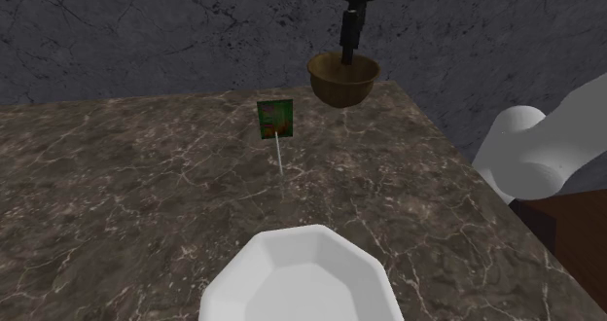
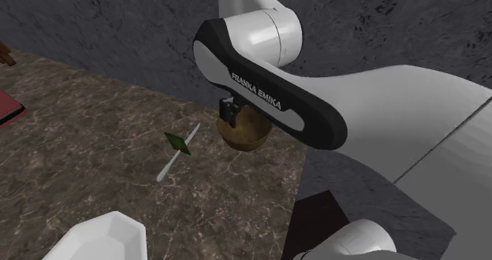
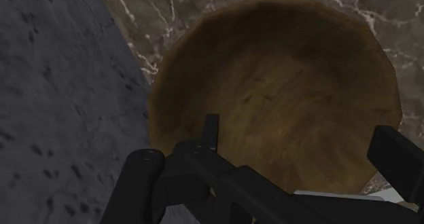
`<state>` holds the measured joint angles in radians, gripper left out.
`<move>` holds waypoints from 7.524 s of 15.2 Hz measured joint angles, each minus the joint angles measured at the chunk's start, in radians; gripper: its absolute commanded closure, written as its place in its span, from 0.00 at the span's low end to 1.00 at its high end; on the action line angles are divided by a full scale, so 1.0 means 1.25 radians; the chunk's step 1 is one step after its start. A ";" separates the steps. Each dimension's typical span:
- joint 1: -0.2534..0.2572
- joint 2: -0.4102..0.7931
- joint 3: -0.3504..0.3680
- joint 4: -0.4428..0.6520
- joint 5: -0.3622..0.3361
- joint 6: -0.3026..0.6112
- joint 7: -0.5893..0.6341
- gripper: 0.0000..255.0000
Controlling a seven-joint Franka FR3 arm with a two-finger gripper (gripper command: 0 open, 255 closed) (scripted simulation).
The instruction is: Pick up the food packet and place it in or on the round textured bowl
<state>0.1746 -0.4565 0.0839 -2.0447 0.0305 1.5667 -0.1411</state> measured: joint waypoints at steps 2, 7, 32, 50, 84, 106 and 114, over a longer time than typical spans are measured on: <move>0.021 0.027 0.018 0.018 0.006 0.014 -0.020 0.00; 0.071 0.105 0.067 0.101 0.016 0.025 -0.064 0.00; 0.145 0.203 0.145 0.124 0.017 0.122 -0.139 1.00; 0.143 0.223 0.144 0.253 0.012 0.013 -0.135 1.00; 0.058 0.208 0.032 0.586 0.001 -0.339 -0.319 1.00; 0.017 0.043 -0.048 0.264 -0.009 -0.185 -0.448 1.00; 0.017 0.003 -0.048 0.147 -0.009 -0.108 -0.450 1.00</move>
<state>0.1963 -0.4528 0.0236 -1.8610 0.0196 1.4322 -0.7031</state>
